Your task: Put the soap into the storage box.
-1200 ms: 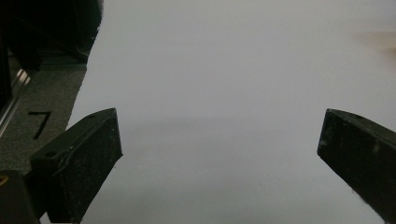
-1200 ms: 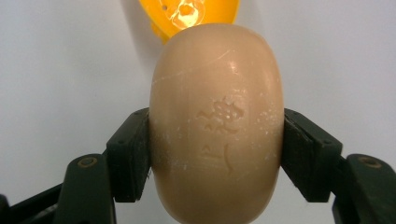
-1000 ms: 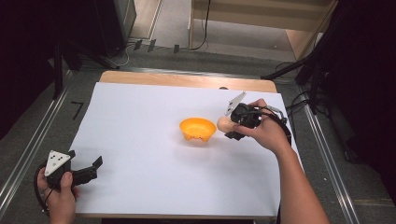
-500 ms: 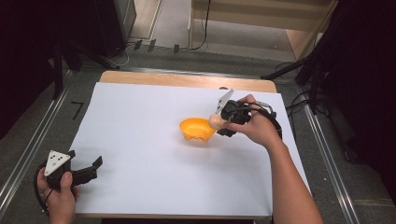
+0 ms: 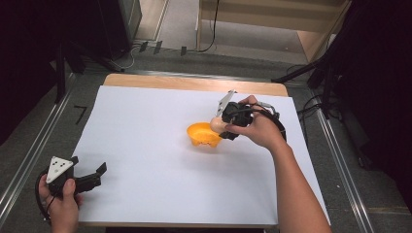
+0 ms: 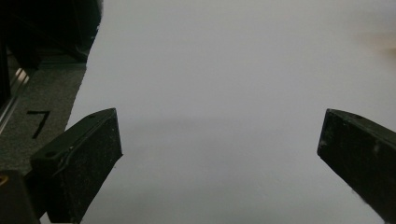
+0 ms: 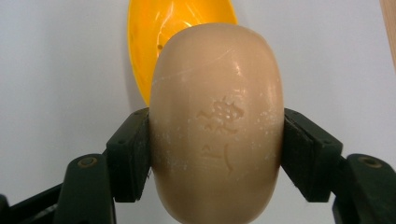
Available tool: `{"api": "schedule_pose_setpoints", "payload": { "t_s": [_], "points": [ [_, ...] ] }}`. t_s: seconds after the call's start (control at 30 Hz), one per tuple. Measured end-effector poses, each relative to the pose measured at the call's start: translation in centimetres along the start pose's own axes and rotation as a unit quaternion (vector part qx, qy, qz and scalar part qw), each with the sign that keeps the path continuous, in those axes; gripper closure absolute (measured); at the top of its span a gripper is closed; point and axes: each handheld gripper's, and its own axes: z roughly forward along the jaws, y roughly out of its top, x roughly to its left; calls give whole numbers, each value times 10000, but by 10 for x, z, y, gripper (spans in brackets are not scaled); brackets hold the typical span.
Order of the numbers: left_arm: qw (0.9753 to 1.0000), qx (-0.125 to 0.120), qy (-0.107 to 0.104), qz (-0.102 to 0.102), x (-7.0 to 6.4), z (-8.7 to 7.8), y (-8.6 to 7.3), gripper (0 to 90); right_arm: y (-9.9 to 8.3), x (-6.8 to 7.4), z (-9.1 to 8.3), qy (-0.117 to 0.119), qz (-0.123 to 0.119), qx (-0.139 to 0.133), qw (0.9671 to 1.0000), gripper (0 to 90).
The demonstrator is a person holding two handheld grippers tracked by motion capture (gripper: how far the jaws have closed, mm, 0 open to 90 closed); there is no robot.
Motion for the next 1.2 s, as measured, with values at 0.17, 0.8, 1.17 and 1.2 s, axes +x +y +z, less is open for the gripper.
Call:
{"api": "schedule_pose_setpoints", "payload": {
  "t_s": [0.17, 0.8, 1.17, 1.2],
  "points": [
    [10000, 0, -2, 6, 0, 0, 0, 1, 8, 2, 5, 33, -60, 33, 10000, 330],
    [10000, 0, -4, 0, 0, 0, 0, 1, 42, 8, 29, 213, -398, 171, 9988, 329],
    [10000, 5, -21, -16, 1, 0, 0, 1, 45, 5, 42, 222, -349, 297, 9987, 329],
    [10000, 7, -18, -20, 1, 0, 0, 1, 45, 5, 43, 252, -366, 300, 9986, 329]
  ]
}}
